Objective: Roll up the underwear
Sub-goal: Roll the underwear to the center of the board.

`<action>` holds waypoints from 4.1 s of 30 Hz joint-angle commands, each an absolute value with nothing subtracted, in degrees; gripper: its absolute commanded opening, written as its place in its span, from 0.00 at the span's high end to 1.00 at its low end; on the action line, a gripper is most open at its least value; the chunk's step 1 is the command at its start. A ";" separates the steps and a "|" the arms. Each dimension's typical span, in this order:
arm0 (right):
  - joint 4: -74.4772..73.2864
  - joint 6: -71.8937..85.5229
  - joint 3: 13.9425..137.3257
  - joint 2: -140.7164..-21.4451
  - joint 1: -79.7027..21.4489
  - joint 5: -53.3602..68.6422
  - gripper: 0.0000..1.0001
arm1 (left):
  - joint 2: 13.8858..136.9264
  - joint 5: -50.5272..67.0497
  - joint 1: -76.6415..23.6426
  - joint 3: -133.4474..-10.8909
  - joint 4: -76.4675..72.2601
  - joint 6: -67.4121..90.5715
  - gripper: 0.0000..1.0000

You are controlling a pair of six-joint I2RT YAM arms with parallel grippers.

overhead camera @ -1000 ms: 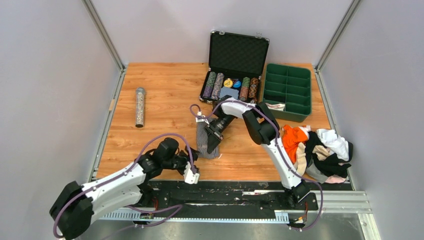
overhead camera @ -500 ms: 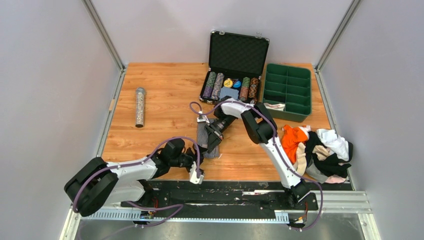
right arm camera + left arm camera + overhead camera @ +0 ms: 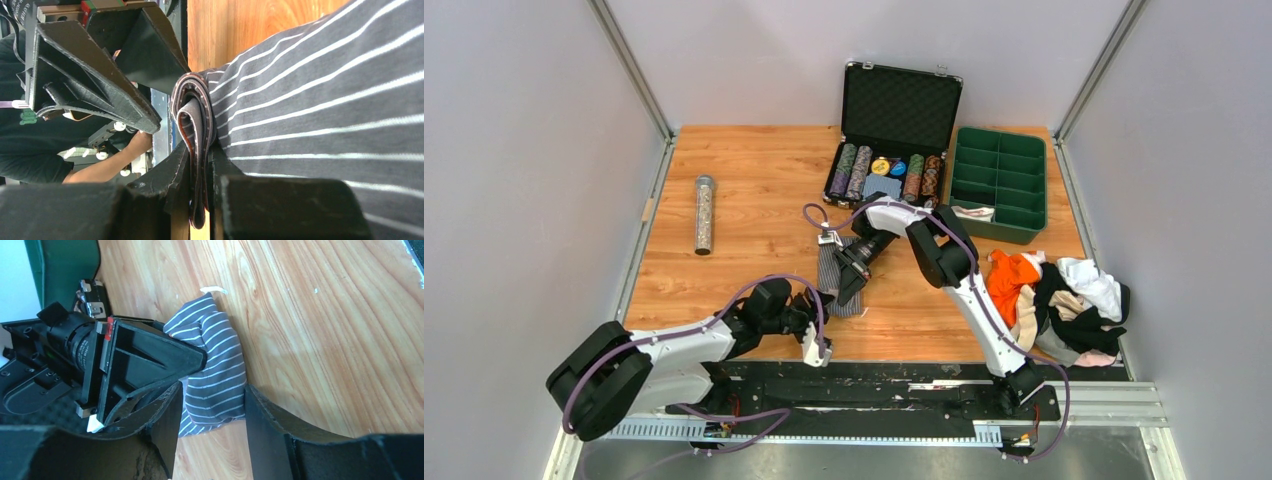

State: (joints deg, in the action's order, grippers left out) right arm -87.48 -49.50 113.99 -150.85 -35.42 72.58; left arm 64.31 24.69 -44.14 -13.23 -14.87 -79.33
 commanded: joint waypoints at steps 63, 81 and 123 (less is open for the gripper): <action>23.94 -60.98 26.70 -79.05 -40.39 39.03 0.20 | 106.62 55.02 -35.59 -64.82 34.93 -55.14 0.89; 11.67 -67.30 33.84 -90.59 -40.43 40.60 0.56 | 105.67 56.36 -33.83 -64.16 34.54 -53.78 0.89; -72.68 -53.23 89.14 -133.40 -34.04 54.86 0.99 | 109.13 50.92 -20.74 -63.90 39.26 -2.47 0.76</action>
State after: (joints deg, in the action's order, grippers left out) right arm -65.56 -56.29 87.29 -127.48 -34.61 60.66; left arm 111.46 56.01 -21.87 -63.46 39.92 -5.19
